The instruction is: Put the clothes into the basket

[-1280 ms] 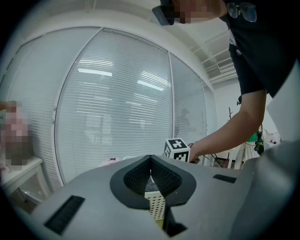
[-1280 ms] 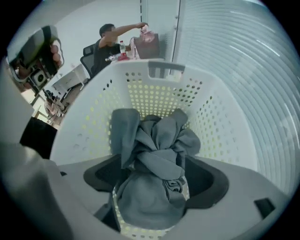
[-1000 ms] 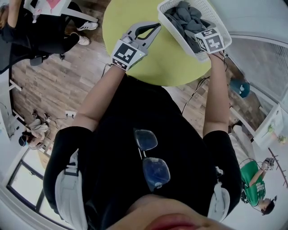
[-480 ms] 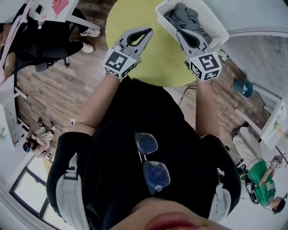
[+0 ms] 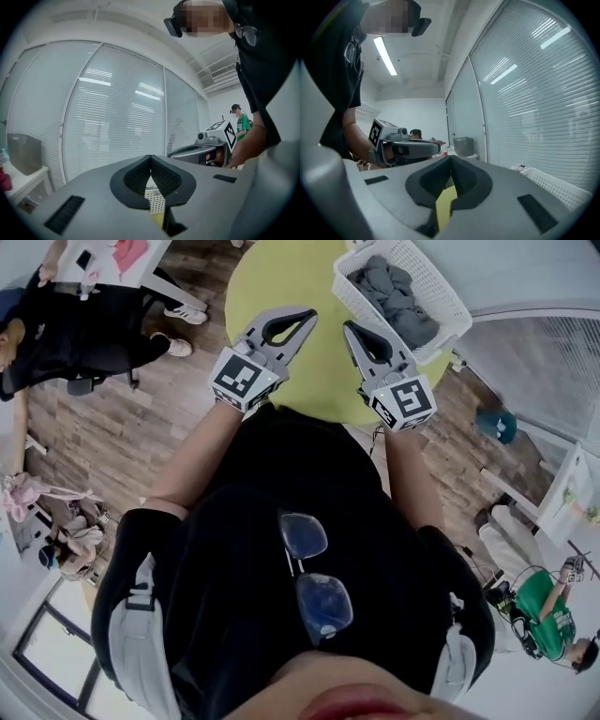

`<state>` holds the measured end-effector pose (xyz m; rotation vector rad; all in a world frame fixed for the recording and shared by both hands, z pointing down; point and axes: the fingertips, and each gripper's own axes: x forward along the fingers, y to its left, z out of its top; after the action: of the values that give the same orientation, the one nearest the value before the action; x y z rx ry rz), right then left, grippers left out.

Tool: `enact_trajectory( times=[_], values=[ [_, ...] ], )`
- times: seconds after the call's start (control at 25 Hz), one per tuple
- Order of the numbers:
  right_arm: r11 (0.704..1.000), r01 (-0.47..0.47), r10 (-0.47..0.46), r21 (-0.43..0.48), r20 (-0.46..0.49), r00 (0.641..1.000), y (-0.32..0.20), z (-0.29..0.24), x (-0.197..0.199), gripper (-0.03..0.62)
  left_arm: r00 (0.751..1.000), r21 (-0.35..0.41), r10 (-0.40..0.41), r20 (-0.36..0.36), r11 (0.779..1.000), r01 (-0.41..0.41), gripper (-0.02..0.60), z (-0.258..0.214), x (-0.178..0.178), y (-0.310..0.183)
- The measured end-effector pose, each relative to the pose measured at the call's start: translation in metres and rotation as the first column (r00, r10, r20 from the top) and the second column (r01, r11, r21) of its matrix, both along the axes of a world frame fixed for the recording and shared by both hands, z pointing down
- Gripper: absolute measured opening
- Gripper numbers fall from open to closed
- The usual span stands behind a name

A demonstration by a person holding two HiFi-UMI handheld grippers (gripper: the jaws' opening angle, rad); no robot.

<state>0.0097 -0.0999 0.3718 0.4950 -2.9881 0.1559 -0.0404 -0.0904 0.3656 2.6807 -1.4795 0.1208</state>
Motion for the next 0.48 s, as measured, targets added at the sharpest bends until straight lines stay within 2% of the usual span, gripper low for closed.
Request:
enact_trajectory(
  times=[0.48],
  values=[
    [0.998, -0.028, 0.027, 0.058, 0.015, 1.0, 0.012, -0.013, -0.024, 0.026, 0.999, 0.006, 0.035, -0.005, 0.999, -0.035, 0.01, 0.001, -0.015, 0.009]
  ],
)
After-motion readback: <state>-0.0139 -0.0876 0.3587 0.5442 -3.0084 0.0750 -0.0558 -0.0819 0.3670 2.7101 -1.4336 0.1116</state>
